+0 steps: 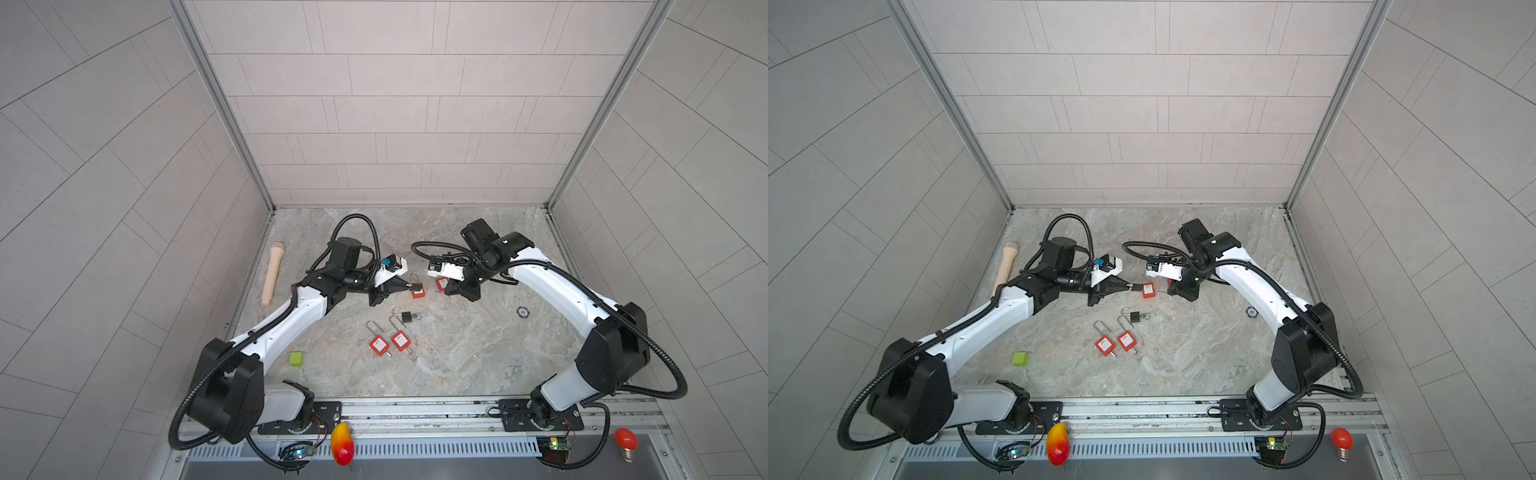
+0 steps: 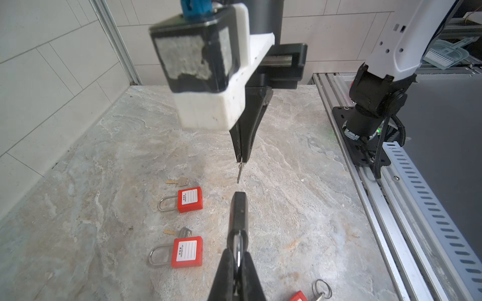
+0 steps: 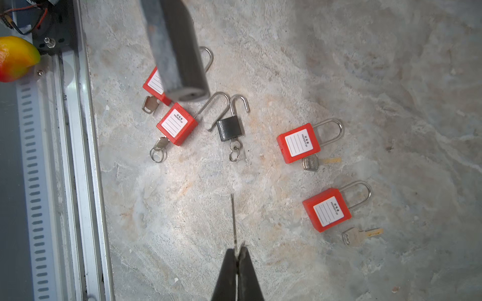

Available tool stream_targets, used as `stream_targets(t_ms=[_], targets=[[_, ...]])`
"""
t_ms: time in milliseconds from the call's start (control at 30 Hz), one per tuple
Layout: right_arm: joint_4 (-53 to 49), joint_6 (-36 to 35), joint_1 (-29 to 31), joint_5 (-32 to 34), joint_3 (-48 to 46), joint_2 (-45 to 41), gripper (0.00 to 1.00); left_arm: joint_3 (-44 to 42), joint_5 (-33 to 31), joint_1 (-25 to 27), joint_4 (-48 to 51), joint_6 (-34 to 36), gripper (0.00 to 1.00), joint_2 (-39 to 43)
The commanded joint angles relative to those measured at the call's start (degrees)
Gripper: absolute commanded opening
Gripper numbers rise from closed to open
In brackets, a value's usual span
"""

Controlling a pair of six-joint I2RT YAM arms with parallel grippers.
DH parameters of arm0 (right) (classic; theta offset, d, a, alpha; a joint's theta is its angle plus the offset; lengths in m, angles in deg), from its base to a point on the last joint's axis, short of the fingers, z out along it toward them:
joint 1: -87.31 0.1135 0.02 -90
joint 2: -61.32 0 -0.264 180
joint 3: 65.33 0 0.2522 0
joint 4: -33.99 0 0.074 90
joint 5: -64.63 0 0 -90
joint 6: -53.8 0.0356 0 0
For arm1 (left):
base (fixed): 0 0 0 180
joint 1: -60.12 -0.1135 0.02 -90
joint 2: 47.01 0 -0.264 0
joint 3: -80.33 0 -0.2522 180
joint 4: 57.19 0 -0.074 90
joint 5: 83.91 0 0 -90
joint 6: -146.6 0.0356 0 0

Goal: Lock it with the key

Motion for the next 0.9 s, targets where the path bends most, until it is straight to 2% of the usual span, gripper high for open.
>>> stream_targets(t_ms=[0, 167, 300, 467, 633, 867], targets=[[3.12, 3.63, -1.01, 1.64, -2.22, -3.54, 0.0, 4.35, 0.62, -2.02, 9.0, 5.12, 0.0, -0.11], [11.97, 10.72, -1.08, 3.62, -6.82, -5.9, 0.0, 12.61, -5.22, -3.02, 28.47, 12.67, 0.0, -5.07], [18.36, 17.11, -0.48, 6.45, -9.68, -6.74, 0.0, 17.81, -10.91, -3.03, 34.77, 11.62, 0.0, -10.38], [23.14, 21.55, 0.98, 11.16, -12.31, -7.74, 0.0, 25.2, -15.38, -3.04, 41.44, 11.52, 0.0, -18.15], [28.45, 27.83, 1.19, 17.21, -15.32, -9.48, 0.0, 33.9, -17.05, -3.05, 50.33, 15.12, 0.0, -27.22], [31.47, 31.14, 2.49, 22.22, -19.35, -11.4, 0.0, 44.08, -21.78, -3.01, 60.92, 17.54, 0.0, -37.52]])
